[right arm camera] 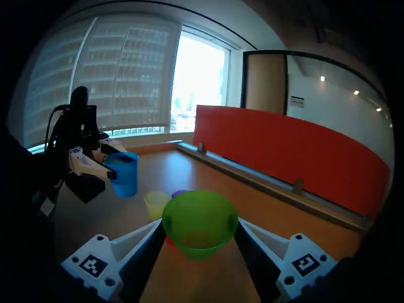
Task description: Pour water
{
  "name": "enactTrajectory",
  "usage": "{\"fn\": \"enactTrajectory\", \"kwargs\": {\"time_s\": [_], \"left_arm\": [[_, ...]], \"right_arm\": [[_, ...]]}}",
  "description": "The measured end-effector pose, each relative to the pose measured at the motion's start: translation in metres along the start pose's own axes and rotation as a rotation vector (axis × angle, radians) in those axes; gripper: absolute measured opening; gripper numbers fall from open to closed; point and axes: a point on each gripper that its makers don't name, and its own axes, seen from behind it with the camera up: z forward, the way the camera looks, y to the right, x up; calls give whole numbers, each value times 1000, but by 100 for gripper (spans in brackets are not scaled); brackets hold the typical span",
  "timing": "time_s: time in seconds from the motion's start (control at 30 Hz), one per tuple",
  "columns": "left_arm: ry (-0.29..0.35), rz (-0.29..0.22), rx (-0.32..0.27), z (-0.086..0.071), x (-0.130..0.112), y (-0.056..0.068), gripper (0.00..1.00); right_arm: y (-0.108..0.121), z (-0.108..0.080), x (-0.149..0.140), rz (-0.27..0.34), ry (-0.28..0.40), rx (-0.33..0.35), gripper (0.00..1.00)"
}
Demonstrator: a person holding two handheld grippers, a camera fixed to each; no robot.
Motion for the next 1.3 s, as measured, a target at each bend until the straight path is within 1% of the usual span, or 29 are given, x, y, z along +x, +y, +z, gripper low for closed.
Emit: {"fn": "enactTrajectory", "kwargs": {"time_s": [0.13,0.4,0.83,1.3], "left_arm": [[18,0,10,-2,7,-3,87],[22,9,19,-5,10,-4,87],[22,2,22,-2,10,-8,87],[31,7,28,-2,13,-11,87]], "right_arm": [[1,-2,5,-6,14,-3,91],[1,-2,11,-7,43,-6,91],[7,0,22,10,104,-28,92],[3,6,34,10,157,-27,92]]}}
